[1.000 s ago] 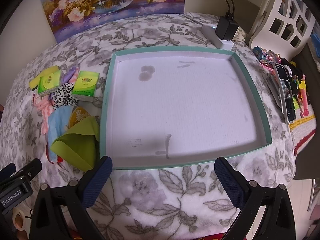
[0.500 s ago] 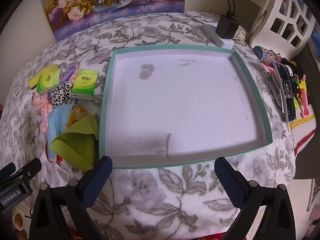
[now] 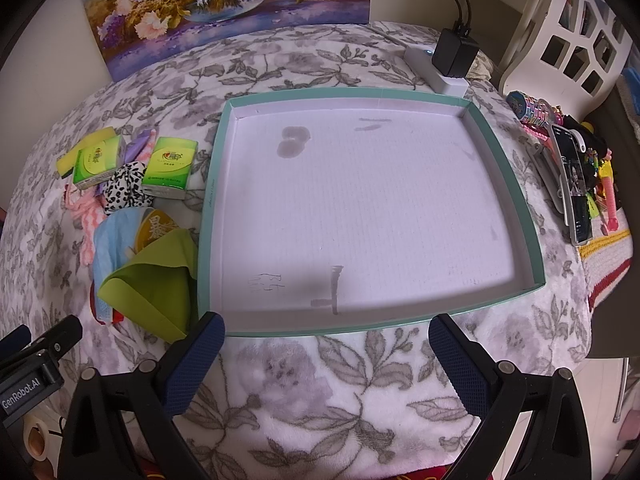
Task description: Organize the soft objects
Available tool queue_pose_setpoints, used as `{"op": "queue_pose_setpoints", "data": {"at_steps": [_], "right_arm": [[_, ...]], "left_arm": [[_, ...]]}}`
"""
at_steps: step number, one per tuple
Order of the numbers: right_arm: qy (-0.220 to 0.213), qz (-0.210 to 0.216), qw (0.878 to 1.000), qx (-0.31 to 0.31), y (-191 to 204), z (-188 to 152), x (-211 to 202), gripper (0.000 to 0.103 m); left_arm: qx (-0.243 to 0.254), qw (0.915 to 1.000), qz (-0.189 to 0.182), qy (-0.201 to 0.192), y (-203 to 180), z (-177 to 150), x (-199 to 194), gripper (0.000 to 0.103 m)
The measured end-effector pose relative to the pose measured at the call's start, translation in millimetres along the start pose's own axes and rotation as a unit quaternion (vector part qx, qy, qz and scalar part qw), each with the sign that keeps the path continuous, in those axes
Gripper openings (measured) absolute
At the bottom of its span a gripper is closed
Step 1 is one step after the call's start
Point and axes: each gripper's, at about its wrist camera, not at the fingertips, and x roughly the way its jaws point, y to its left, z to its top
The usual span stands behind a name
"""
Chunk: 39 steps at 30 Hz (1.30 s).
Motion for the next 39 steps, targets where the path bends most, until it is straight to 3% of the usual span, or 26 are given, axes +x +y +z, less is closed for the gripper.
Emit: {"op": "queue_pose_setpoints", "data": {"at_steps": [6, 11, 16, 22, 28, 39], "right_arm": [[-0.004, 0.002, 1.0, -0.002, 1.7, -0.2, -3.2, 0.103], [-0.004, 0.037, 0.999, 0.012, 5.1, 7.5, -16.2, 0.103], [-0.033, 0.032, 0.999, 0.008, 18.0, 35.8, -43.9, 0.103], [-0.055, 0.054, 0.997, -0.003, 45.8, 66.8, -66.5, 0.103], [-0.043, 0.073, 0.996, -0.016, 75.2, 79.3, -54.1, 0.103], [-0.018, 0.076, 0.996, -0.038, 92.1, 69.4, -19.3, 0.103]], "left_arm": [[-0.006, 1.0, 0.002, -0.005, 2.8, -1.0, -1.7, 0.103], [-0.038, 0.9992, 0.006, -0.011, 16.0, 7.5, -10.8, 0.103], [-0.067, 0.997, 0.011, -0.036, 26.8, 34.0, -38.4, 0.103], [-0.119, 0.9917, -0.02, -0.045, 40.9, 62.3, -52.9, 0.103], [-0.173, 0.9834, -0.039, -0.04, 51.8, 70.0, -43.2, 0.103], [-0.177, 0.9837, -0.028, -0.005, 55.1, 60.3, -0.7, 0.103]]}}
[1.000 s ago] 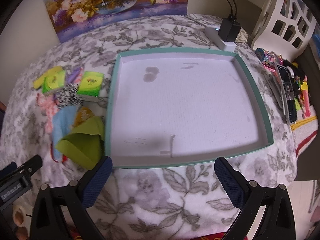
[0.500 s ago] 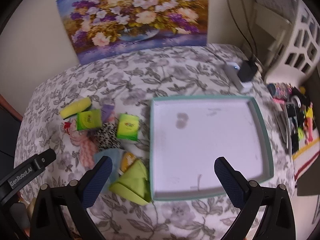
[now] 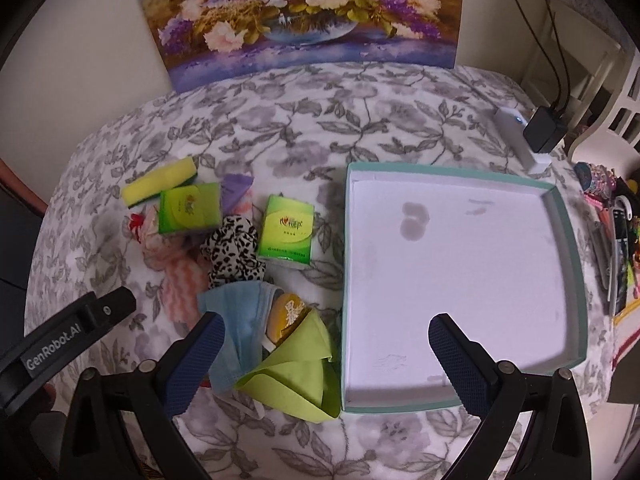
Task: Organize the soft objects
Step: 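Move the left tool to the blue mask while the right tool reaches the green cloth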
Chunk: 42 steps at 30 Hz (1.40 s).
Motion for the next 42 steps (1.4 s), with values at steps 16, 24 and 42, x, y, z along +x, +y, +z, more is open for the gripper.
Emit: {"op": "queue_pose_setpoints", "data": {"at_steps": [16, 24, 42], "right_arm": [[0.062, 0.039, 0.997, -0.006, 5.1, -23.9, 43.8, 0.095], [0.074, 0.047, 0.996, -0.028, 14.3, -33.4, 50.9, 0.063], [0.079, 0.064, 0.994, -0.039, 8.8, -35.6, 55.3, 0.007]], "left_arm": [[-0.02, 0.9981, -0.036, 0.045, 4.6, -13.7, 32.4, 0.103], [0.03, 0.9981, -0.016, 0.052, -15.2, -13.2, 34.7, 0.103], [0.083, 0.9943, -0.037, 0.057, -57.9, -13.2, 43.4, 0.098]]}}
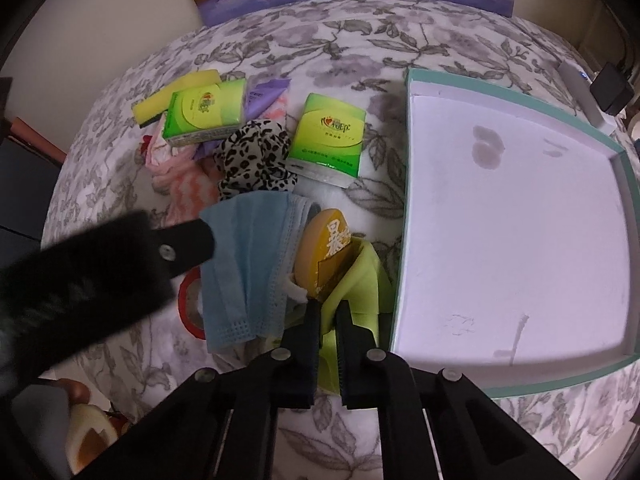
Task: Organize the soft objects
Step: 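Move the left tool to the blue mask while the right tool reaches the green cloth, then close the left gripper on the blue mask while the right gripper grasps the green cloth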
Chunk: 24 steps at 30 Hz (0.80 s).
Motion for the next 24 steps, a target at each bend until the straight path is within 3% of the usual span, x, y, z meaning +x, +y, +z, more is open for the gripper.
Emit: {"op": "queue_pose_setpoints", "data": {"at_steps": [7, 15, 24], "right_arm": [[-0.009, 0.021, 1.0, 0.016, -9.6, 4.7, -8.5, 0.006], [-0.026, 0.046, 0.998, 0.03, -14.5, 7.3, -20.7, 0.006], [-0.051, 0.069, 0.996, 0.039, -17.8, 10.7, -37.6, 0.006]], "left_arm": [[0.014, 0.9997, -0.007, 0.021, -7.3, -3.4, 12.4, 0.075], [0.019, 0.9982, -0.029, 0.048, -12.8, -6.3, 25.3, 0.019], [0.024, 0.9989, -0.033, 0.02, -16.4, -5.1, 9.4, 0.009]]}}
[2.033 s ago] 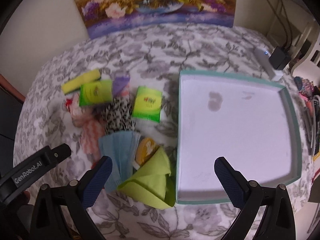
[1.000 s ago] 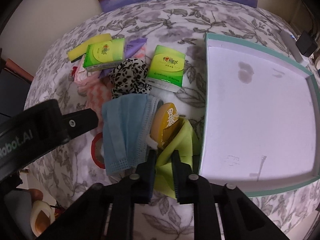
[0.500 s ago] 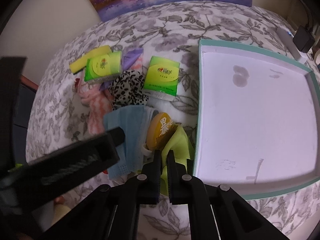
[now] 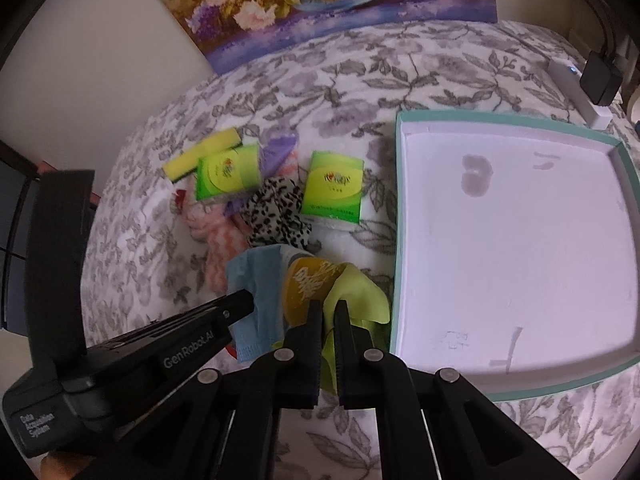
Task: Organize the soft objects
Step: 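Close the left gripper on the blue mask while the right gripper grasps the green cloth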
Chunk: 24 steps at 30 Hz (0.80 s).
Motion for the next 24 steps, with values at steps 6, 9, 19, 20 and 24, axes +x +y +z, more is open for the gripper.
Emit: {"op": "queue_pose_setpoints", "data": {"at_steps": [6, 9, 19, 20, 24], "right_arm": [[-0.025, 0.019, 1.0, -0.002, 2.6, 2.8, -17.1, 0.006], [-0.038, 0.028, 0.999, -0.002, 3.7, 3.5, -26.8, 0.006], [-0.08, 0.055, 0.995, -0.005, 8.8, 6.3, -54.0, 0.005], [-0.084, 0.057, 0.995, -0.006, 9.0, 6.4, -56.3, 0.005], [-0.087, 0.055, 0.995, -0.007, 8.2, 7.6, -59.4, 0.005]], "left_arm": [[-0.008, 0.9995, -0.01, -0.029, 10.2, -0.4, -21.5, 0.008], [-0.011, 0.9988, -0.017, -0.045, 12.6, -1.0, -33.0, 0.008], [-0.023, 0.9921, -0.037, -0.118, 21.0, -2.2, -72.2, 0.007], [-0.023, 0.9911, -0.037, -0.126, 21.2, -2.6, -75.6, 0.007], [-0.022, 0.9879, -0.037, -0.149, 21.2, -4.4, -87.8, 0.007]]}}
